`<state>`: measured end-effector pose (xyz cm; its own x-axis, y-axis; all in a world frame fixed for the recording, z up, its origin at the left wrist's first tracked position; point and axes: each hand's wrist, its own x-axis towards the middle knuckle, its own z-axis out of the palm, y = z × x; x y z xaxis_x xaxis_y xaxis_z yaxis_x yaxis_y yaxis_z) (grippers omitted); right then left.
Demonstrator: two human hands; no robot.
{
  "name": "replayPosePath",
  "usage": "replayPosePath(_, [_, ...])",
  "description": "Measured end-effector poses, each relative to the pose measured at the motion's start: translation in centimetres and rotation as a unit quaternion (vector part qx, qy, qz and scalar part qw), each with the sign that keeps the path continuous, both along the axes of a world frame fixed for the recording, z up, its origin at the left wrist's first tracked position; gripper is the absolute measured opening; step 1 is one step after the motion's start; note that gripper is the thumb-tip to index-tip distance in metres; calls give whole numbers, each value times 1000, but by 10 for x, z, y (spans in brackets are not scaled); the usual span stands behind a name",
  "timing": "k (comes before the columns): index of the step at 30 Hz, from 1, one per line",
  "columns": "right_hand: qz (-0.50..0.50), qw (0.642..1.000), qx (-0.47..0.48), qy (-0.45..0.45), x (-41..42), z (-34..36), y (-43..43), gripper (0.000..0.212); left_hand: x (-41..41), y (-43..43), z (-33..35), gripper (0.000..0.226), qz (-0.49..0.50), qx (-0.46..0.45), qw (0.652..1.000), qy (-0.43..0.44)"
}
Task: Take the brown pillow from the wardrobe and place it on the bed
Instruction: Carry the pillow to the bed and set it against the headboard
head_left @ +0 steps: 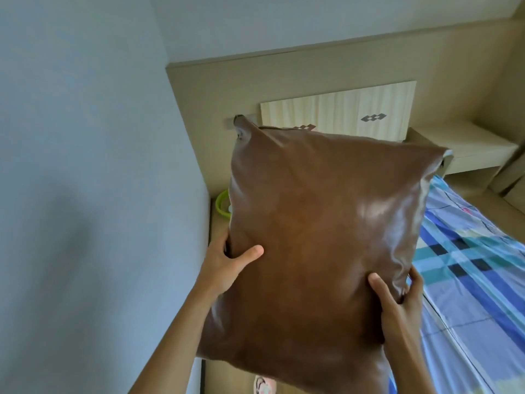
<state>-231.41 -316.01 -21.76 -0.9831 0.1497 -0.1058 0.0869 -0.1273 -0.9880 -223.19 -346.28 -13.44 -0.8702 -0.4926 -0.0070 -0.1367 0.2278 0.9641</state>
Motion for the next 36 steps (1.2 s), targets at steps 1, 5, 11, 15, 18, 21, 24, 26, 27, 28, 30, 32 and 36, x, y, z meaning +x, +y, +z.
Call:
replayPosePath(1, [-6, 1000, 0, -3, -16, -2, -11, 88, -25, -14, -5, 57, -15, 0, 1000, -3])
replayPosePath(5, [-52, 999, 7, -12, -91, 5, -58, 93, -136, -67, -8, 39, -65, 2, 998, -15])
replayPosePath(11, [-119, 993, 14, -15, -197, 20, -111, 88, -292, -124, 2, 40, -130, -5, 991, -14])
replayPosePath(15, [-153, 988, 12, -19, -279, 13, -144, 85, -397, -154, 2, 53, -160, -13, 987, -6])
replayPosePath(18, [-181, 983, -1, -15, -351, -3, -167, 78, -479, -175, -8, 69, -182, -23, 983, -4])
replayPosePath(21, [-196, 980, -22, -23, -422, -18, -188, 83, -555, -194, -19, 81, -196, -27, 980, -4])
replayPosePath(24, [-205, 977, -45, -36, -479, -22, -209, 87, -622, -211, -22, 95, -208, -39, 977, -14])
replayPosePath(26, [-213, 975, -51, -45, -512, -26, -223, 88, -666, -222, -20, 94, -225, -41, 973, -25])
replayPosePath(27, [-220, 973, -49, -50, -527, -28, -229, 88, -687, -225, -19, 90, -237, -42, 970, -32])
replayPosePath(28, [-229, 971, -45, -52, -542, -30, -233, 88, -710, -228, -20, 84, -248, -44, 967, -39])
replayPosePath(30, [-245, 967, -41, -58, -571, -35, -242, 88, -755, -233, -26, 80, -266, -47, 962, -49])
replayPosePath(32, [-265, 961, -41, -67, -600, -44, -252, 89, -803, -236, -37, 85, -290, -54, 953, -65])
replayPosePath(36, [-317, 942, -43, -99, -654, -64, -272, 94, -892, -237, -68, 88, -347, -59, 931, -98])
